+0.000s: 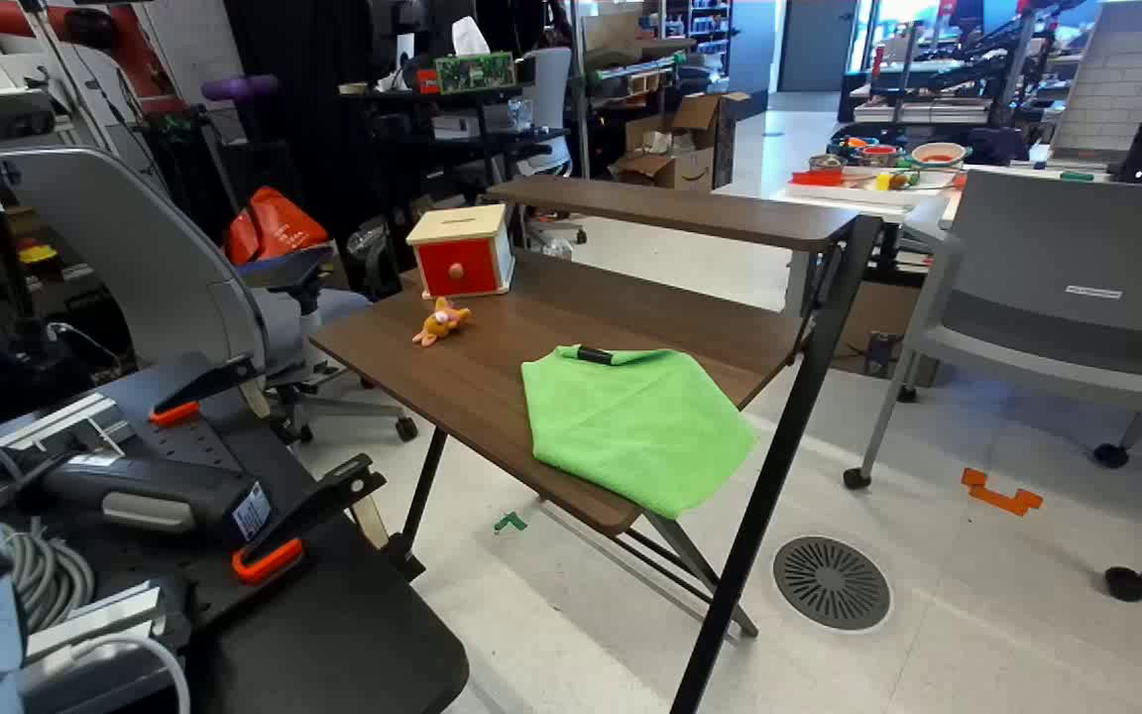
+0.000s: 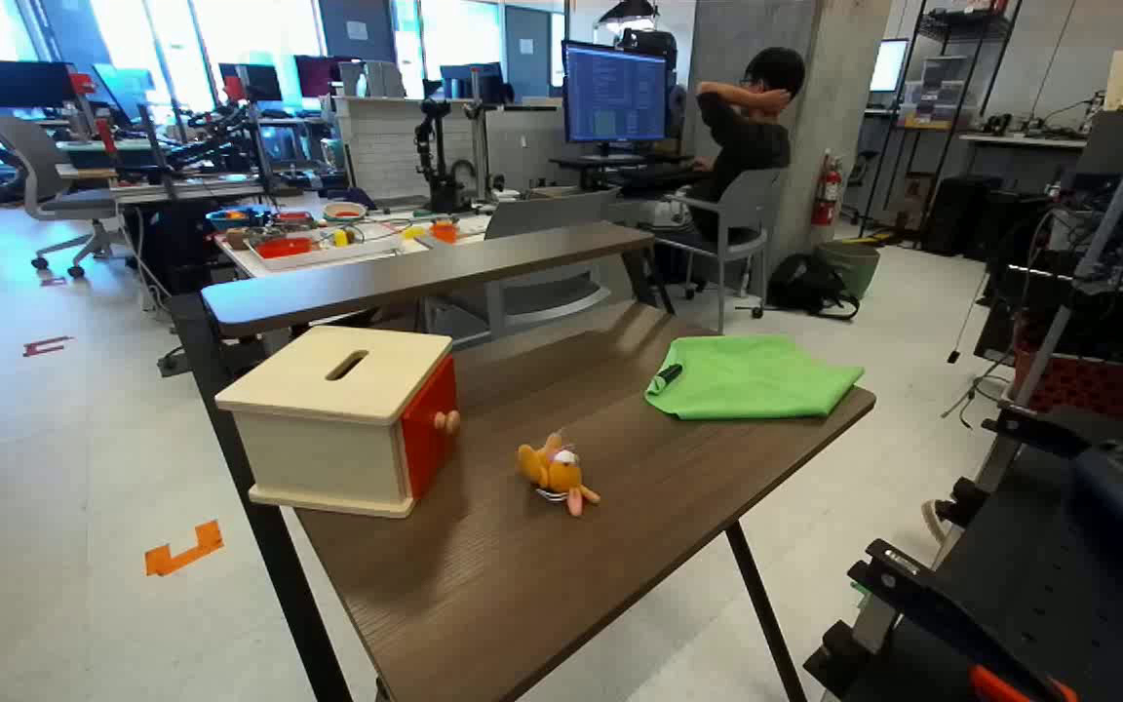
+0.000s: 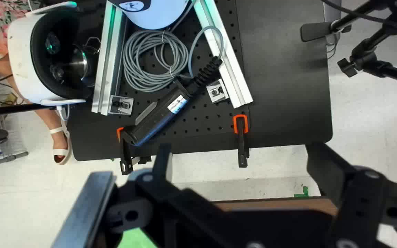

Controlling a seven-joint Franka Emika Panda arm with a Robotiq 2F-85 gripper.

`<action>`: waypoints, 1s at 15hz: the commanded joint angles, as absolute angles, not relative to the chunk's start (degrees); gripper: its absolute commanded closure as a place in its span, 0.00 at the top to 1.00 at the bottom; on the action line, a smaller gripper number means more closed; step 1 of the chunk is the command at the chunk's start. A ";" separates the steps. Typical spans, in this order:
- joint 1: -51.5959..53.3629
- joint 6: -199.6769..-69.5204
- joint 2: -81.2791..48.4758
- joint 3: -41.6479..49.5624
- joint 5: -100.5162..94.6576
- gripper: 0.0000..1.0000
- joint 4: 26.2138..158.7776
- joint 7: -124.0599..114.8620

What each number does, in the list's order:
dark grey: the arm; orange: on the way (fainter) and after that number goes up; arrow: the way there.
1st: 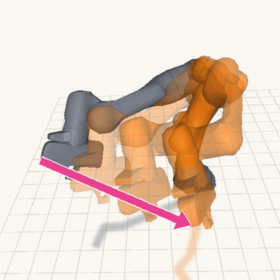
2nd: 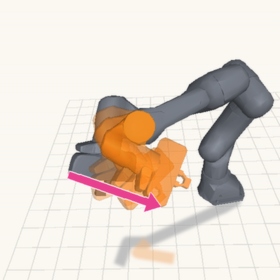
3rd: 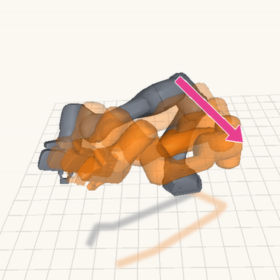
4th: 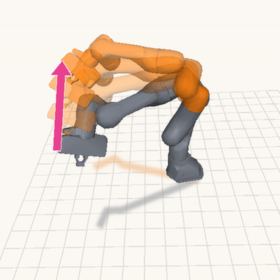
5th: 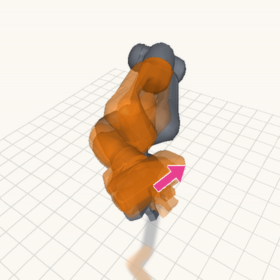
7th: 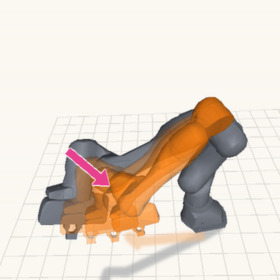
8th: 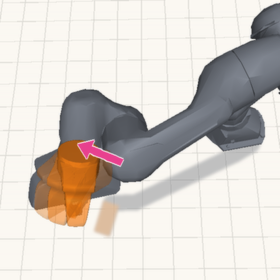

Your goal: Move the green towel to the left

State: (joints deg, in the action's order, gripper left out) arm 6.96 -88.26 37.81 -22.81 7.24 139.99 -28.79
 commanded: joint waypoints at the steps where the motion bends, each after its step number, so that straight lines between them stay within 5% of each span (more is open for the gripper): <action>1: 7.62 -88.16 37.60 -22.26 6.93 1.00 139.81 -29.14; 8: 0.98 -107.26 29.60 -18.19 3.57 1.00 142.63 -30.87; 15: -5.45 -135.74 7.10 -10.92 -1.52 1.00 139.07 -34.31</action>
State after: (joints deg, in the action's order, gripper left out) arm -3.90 -126.75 17.10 -13.44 0.82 143.20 -30.74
